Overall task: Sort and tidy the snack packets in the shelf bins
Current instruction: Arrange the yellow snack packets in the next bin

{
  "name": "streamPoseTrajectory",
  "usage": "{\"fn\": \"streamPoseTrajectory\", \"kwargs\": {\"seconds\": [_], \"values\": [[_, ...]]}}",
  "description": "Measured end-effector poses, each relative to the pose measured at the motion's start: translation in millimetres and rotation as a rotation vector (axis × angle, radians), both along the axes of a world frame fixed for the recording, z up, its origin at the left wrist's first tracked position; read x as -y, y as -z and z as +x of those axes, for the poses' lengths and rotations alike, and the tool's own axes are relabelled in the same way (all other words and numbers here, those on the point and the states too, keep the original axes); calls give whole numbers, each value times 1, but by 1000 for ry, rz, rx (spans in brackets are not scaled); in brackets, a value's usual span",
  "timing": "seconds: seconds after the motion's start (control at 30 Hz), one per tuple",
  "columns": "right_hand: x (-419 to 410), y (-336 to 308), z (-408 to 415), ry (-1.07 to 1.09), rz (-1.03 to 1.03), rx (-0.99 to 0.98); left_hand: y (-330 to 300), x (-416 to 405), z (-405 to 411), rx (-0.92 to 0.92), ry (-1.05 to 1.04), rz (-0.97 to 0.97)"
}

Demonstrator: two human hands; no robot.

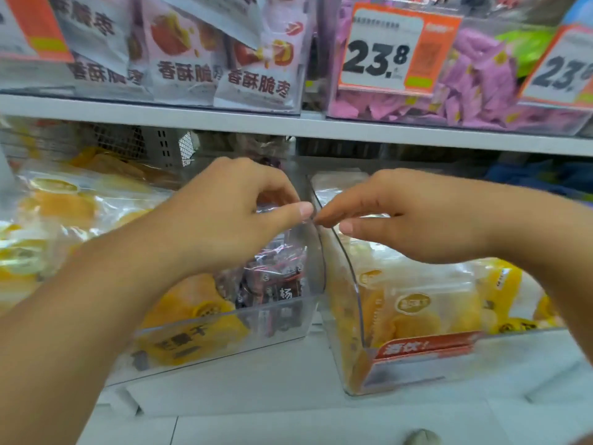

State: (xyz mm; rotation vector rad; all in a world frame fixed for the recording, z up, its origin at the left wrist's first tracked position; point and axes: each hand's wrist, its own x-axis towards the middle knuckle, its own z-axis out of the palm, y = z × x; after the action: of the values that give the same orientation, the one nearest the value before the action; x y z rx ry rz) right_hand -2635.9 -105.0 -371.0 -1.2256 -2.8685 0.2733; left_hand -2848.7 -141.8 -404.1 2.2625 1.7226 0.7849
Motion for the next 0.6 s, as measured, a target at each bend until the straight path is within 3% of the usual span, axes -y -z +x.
{"fn": "streamPoseTrajectory", "kwargs": {"seconds": [0.07, 0.17, 0.3, 0.37, 0.5, 0.6], "values": [[8, 13, 34, 48, 107, -207, 8, 6, 40, 0, 101, -23], [3, 29, 75, 130, 189, -317, 19, 6, 82, -136, 196, -43], [-1, 37, 118, 198, -58, -398, 24, 0, 97, -304, 191, -135], [4, 40, 125, 175, -157, -384, 22, -3, 97, -296, 190, -170], [13, 40, 117, 160, 74, -299, 20, -3, 100, -386, 155, -185], [17, 43, 100, 237, -74, -105, 22, 2, 107, -439, 109, -192]]}}
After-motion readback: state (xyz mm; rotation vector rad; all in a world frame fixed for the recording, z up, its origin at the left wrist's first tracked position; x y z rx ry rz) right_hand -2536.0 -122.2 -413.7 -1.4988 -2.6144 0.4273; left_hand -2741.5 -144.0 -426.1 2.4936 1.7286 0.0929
